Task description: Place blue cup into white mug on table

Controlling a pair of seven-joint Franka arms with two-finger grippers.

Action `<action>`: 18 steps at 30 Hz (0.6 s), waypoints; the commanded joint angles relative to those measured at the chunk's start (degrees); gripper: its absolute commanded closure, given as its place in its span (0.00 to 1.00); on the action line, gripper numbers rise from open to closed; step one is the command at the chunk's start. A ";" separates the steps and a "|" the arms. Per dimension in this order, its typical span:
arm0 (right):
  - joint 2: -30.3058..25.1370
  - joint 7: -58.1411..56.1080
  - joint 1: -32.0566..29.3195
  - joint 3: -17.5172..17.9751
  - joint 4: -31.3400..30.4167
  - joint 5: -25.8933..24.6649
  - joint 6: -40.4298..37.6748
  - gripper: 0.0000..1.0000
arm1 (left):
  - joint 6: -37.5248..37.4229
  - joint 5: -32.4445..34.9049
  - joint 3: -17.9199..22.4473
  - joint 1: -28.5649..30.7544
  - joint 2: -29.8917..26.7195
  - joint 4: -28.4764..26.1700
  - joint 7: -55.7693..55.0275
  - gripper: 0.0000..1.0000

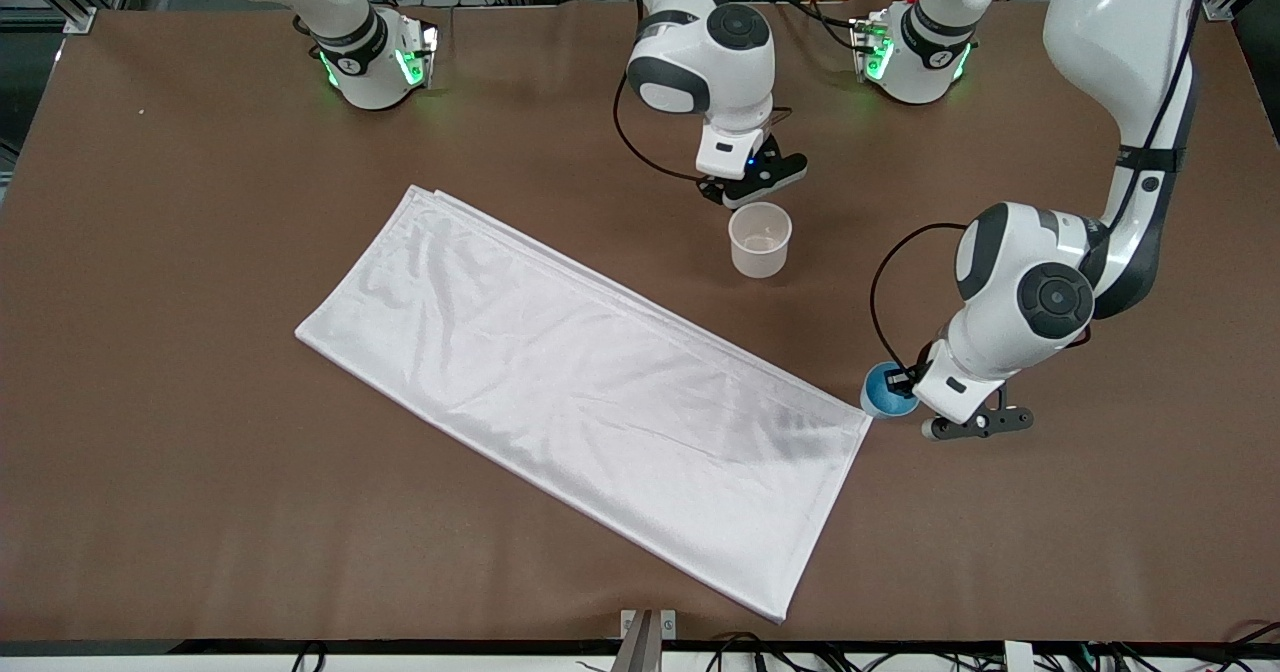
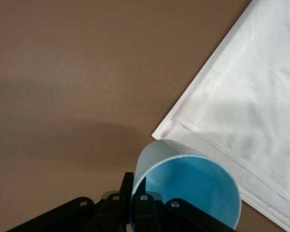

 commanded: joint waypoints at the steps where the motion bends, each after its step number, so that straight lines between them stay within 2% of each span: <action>1: 4.25 2.33 1.74 -1.21 2.51 -1.59 2.90 1.00 | -0.16 1.41 -0.21 0.38 -3.52 -3.91 0.86 1.00; 7: 5.66 0.66 1.74 -1.74 2.60 -1.42 4.49 1.00 | -0.16 1.41 -0.29 0.55 -5.72 -6.63 2.00 1.00; 8: 5.66 0.75 1.74 -1.74 2.51 -1.25 4.22 0.97 | -0.16 1.41 -0.29 0.64 -6.07 -6.90 2.00 1.00; 9: 5.57 0.92 1.65 -1.74 2.51 -0.90 4.13 0.85 | -0.16 1.41 -0.38 0.99 -6.33 -7.25 2.00 1.00; 10: 5.57 1.10 1.56 -1.65 2.51 -0.72 3.96 0.69 | -0.16 1.41 -0.47 1.17 -6.59 -7.60 2.00 1.00; 11: 5.40 1.10 1.56 -1.65 2.51 -0.63 3.87 0.28 | -0.07 1.41 -0.64 1.17 -6.86 -7.86 2.00 1.00; 12: 5.31 1.27 1.39 -1.65 2.51 -0.45 3.70 0.00 | -0.07 1.41 -0.64 1.17 -7.30 -8.30 2.00 1.00; 15: 4.79 1.54 1.12 -1.56 2.51 -0.36 2.47 0.00 | -0.07 1.41 -0.82 1.17 -8.61 -10.06 2.09 1.00; 18: 3.56 1.45 1.04 -1.30 2.60 0.07 -2.09 0.00 | -0.07 1.41 -0.91 1.08 -9.93 -11.73 2.00 1.00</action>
